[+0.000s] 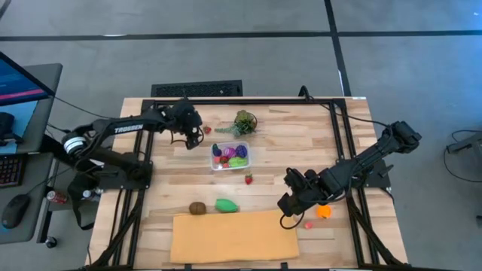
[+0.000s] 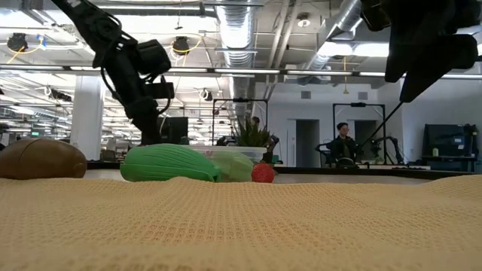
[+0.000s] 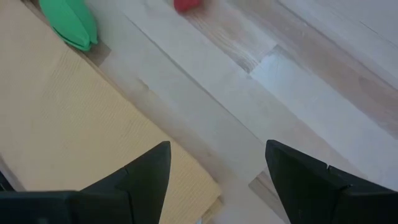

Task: Pick and placing Produce into tupperware
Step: Put the top red strawberry into the transparent bin

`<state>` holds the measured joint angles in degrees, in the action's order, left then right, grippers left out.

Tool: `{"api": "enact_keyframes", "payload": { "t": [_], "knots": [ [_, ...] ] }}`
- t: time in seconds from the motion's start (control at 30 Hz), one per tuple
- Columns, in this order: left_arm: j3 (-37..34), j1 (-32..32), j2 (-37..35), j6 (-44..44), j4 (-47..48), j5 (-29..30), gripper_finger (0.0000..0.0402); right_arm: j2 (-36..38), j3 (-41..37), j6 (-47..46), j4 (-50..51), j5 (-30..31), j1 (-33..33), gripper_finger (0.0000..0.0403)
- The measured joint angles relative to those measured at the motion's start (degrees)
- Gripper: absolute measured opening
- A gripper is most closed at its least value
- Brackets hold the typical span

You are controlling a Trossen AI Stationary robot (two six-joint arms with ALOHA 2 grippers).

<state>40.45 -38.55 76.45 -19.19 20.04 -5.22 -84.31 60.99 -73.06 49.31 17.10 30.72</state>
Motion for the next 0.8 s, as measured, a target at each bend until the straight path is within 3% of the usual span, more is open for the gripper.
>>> {"api": "enact_keyframes", "payload": {
  "t": [0.2,0.5,0.8],
  "knots": [
    [7.6,-1.5,5.7,-4.0,4.4,-3.0,0.0209,0.0,0.0,0.0,0.3,0.1,0.0,0.0256],
    [21.3,-3.4,15.8,-7.9,18.9,-3.6,0.0209,0.0,0.0,-0.6,0.1,2.0,0.0,0.0256],
    [26.8,-3.5,21.9,-8.1,23.5,-6.7,0.0209,0.0,0.0,-0.5,0.1,4.0,0.4,0.0256]
  ]
}}
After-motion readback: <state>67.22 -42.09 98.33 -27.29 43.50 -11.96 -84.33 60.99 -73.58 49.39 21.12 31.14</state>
